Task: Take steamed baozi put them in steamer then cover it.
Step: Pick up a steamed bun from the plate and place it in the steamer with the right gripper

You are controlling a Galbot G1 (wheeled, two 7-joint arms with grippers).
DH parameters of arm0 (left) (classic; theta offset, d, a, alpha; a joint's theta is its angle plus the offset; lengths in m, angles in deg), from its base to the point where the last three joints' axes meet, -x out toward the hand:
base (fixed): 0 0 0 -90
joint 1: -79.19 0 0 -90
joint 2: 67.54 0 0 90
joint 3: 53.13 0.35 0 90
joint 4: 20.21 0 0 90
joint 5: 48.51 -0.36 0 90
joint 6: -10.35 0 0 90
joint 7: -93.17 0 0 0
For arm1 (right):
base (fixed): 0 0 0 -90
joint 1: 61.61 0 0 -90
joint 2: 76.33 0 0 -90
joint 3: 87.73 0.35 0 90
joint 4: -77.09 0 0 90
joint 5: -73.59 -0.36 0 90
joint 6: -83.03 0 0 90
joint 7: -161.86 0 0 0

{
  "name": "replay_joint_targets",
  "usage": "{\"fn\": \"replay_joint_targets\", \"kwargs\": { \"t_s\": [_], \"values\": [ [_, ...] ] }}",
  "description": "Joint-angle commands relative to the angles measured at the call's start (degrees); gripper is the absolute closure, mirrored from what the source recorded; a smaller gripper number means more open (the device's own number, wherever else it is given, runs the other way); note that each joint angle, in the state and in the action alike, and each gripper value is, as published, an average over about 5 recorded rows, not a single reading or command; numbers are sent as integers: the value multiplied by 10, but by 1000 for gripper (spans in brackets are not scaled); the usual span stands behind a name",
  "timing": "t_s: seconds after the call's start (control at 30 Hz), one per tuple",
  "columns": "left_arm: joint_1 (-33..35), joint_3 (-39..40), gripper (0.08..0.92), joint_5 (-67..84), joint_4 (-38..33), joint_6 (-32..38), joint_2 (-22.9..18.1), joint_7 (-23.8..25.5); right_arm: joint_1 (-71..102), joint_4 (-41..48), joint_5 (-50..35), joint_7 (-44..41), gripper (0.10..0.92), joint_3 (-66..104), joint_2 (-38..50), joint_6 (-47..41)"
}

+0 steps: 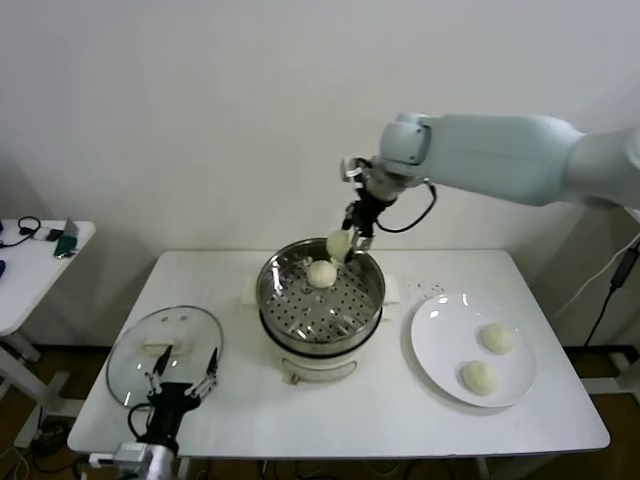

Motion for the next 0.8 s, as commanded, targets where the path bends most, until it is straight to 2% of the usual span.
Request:
{"fn": "replay_joint_targets", "kwargs": {
  "t_s": [0.03,0.57,0.8],
  "values": [
    [3,2,177,3,-3,0,0,0,48,44,-19,9,321,0,-94,-6],
    [0,2,177,10,6,1,0,0,124,83,29,12,314,7,-124,-8],
    [-6,3,177,9,9,-1,1,0,133,84,42,19,262,11,-122,-13]
  ]
}}
